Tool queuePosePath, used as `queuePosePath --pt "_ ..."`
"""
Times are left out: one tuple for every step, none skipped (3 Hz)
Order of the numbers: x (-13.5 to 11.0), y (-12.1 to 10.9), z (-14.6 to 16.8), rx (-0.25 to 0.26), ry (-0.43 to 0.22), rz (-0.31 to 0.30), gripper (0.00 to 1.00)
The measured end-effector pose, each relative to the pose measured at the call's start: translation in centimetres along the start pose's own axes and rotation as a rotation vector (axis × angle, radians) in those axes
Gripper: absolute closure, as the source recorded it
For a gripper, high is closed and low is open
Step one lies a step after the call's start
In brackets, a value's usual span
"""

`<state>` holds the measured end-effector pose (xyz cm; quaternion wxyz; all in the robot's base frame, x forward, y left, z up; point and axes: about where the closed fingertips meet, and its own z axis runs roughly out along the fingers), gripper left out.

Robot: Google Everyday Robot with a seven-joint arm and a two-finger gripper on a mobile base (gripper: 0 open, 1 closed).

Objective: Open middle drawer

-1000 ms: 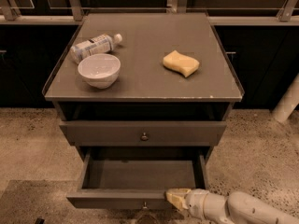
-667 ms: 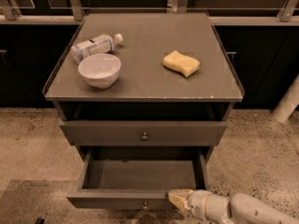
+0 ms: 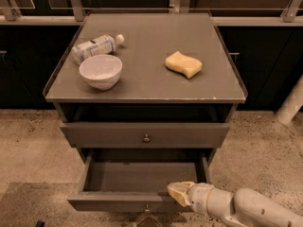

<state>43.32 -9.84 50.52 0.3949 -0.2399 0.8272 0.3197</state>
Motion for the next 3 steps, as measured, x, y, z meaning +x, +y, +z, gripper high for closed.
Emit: queuePosePath --pt "0.0 0.0 0.0 0.0 0.0 0.0 0.11" --pt "0.0 0.01 0.01 0.0 0.0 0.0 0.0" --pt "0.0 0.01 0.01 0.0 0.0 0.0 0.0"
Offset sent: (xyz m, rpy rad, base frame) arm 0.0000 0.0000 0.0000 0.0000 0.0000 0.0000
